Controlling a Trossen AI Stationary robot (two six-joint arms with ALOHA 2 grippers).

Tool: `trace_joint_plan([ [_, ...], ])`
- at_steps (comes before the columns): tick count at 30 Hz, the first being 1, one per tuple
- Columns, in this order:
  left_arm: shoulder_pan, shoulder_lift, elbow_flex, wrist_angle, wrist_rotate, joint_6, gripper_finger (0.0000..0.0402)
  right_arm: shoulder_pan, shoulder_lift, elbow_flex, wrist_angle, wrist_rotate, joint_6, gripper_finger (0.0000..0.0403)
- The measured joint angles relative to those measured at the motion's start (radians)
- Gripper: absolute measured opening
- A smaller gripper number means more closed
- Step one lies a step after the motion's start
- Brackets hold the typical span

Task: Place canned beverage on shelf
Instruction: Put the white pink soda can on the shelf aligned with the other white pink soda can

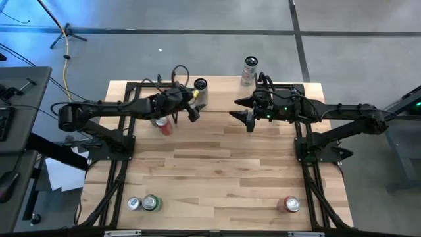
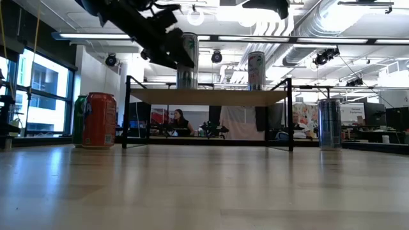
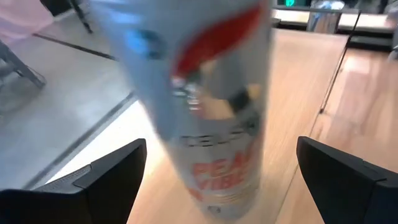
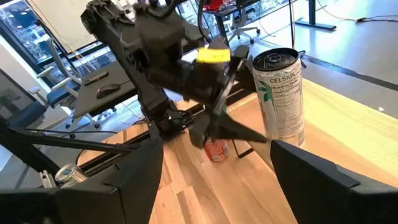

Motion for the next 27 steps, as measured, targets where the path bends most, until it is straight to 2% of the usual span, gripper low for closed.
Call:
trace_joint_plan([
  [5, 0.083, -0.081, 0.0, -0.035, 0.176, -0.008, 0.037, 0.0, 0.0, 0.0, 0.0, 0.003, -0.001, 0.0282],
  [8, 0.161, -0.104, 0.0, -0.033, 0.353, -0.014, 0.037, 0.0, 0.0, 0.0, 0.0, 0.003, 0.004, 0.0282],
  [13, 0.3, -0.079, -0.001, -0.01, 0.745, -0.011, 0.037, 0.0, 0.0, 0.0, 0.0, 0.002, 0.017, 0.0282],
  [16, 0.352, -0.043, -0.001, 0.057, 0.884, -0.014, 0.037, 0.0, 0.0, 0.0, 0.0, 0.002, 0.018, 0.0282],
  [20, 0.379, 0.019, -0.001, 0.143, 0.975, -0.022, 0.037, 0.0, 0.0, 0.0, 0.0, 0.001, 0.025, 0.0282],
  [27, 0.382, 0.089, -0.001, 0.228, 0.993, 0.011, 0.037, 0.0, 0.0, 0.0, 0.0, -0.003, 0.052, 0.0282],
])
